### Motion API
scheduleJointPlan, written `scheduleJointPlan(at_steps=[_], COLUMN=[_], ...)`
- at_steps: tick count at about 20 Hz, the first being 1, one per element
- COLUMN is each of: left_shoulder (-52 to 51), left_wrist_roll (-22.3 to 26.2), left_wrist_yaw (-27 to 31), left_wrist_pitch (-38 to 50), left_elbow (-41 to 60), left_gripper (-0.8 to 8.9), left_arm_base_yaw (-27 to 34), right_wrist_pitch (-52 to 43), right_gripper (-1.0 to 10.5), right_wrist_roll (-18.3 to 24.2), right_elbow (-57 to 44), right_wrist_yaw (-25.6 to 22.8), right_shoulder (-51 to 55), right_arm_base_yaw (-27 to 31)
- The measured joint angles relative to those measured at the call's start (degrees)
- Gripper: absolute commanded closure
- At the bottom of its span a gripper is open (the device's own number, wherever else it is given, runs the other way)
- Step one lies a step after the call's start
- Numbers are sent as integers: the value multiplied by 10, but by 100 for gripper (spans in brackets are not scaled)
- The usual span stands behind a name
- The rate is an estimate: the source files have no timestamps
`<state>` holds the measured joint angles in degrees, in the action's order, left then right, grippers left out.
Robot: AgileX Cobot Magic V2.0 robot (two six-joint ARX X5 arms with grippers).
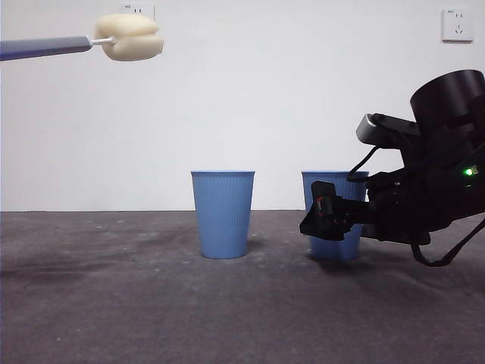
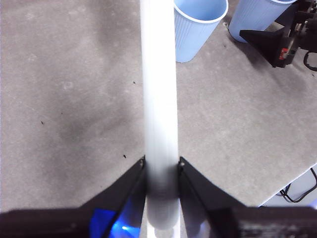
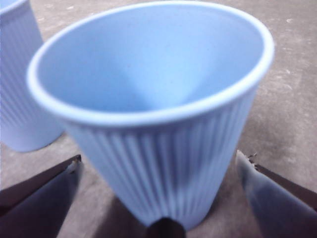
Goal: Pick up the cup brush,pick up the cup,insert the brush into the cup,clean the cup,put the cup brush back,put the cup back to the fixed position on the table
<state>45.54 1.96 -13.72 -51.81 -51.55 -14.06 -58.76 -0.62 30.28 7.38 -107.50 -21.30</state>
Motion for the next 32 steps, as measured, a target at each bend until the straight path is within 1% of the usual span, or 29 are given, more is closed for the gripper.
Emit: scheduleJointPlan(at_steps=[2,4,6,8,10,15,17,18,20,23,25,27,29,30,32], left_shoulder=[0,2,2,4,7,7,9,11,19,40,61,81,98,104,110], left_wrist_roll=[0,0,0,0,0,4,11,19,36,63,84,104,123,135,158], left_wrist_yaw=[0,0,0,0,0,0,0,2,6,32,37,43,51,52,63], left_wrist_pitch=[0,0,0,0,0,0,0,-1,-5,-7,-11,-14,-13,-14,-14], left_elbow=[0,0,0,0,0,0,0,0,0,0,0,0,0,0,0], left_gripper=[822,822,822,822,822,822,822,822,822,822,822,822,822,822,822], left_arm_base_yaw=[0,0,0,0,0,0,0,0,0,0,-4,-19,-44,-60,-97], right_wrist_pitch=[-1,-8,-8,-9,-9,-8,8,39,118,281,430,611,772,839,942], right_gripper=[477,615,704,864,952,958,958,958,958,959,959,959,959,959,959], right_wrist_roll=[0,0,0,2,5,7,6,6,7,20,44,82,121,133,144], right_elbow=[5,8,8,8,8,8,9,9,9,10,29,72,118,137,168], right_wrist_yaw=[0,0,0,1,10,26,35,47,53,56,55,54,36,32,17], right_shoulder=[-9,-19,-24,-25,-25,-25,-18,-1,46,173,269,347,385,391,390], right_arm_base_yaw=[0,0,0,0,0,0,0,0,-3,-5,-8,-16,-28,-34,-50])
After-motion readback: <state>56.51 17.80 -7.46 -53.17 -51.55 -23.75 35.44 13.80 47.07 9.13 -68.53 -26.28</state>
